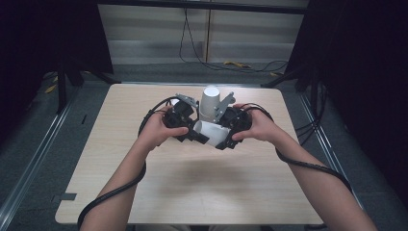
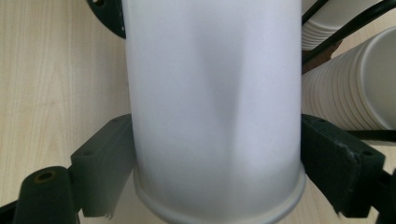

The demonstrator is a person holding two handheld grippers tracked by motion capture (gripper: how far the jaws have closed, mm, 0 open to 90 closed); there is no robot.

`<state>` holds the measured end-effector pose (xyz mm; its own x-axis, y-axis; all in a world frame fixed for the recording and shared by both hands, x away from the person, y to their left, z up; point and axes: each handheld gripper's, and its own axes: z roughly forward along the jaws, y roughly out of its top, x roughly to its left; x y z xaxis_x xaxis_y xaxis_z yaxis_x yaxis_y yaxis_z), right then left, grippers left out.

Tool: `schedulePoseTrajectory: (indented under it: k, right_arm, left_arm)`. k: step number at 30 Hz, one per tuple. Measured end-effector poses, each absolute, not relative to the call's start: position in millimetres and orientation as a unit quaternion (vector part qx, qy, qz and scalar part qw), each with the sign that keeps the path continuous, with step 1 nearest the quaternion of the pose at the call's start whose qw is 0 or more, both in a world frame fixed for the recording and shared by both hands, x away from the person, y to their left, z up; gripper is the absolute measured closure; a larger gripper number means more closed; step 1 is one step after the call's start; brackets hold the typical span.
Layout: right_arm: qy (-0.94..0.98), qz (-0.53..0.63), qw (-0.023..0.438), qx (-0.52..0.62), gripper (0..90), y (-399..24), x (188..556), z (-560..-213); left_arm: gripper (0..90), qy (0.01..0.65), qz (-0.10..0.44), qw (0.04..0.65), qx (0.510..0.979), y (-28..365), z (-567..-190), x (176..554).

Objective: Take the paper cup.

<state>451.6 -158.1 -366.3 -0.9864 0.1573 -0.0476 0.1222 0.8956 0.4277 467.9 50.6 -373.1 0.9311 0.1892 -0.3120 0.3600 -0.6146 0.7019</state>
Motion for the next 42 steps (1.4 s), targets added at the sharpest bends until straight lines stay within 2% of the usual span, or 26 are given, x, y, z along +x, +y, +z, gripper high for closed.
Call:
schedulePoseTrajectory:
  k: [26,42]
  right_arm:
    - [0.934,0.33,0.049,0.126,15.3,-186.2,455.6,-366.9]
    - [0.92,0.36,0.049,0.146,15.1,-192.9,459.6,-373.2]
  left_arm:
    - [33.4,0.171,-0.064,0.427,0.886,74.4,-347.5,469.5]
    - [33.4,0.176,-0.07,0.43,0.883,76.4,-344.9,471.9]
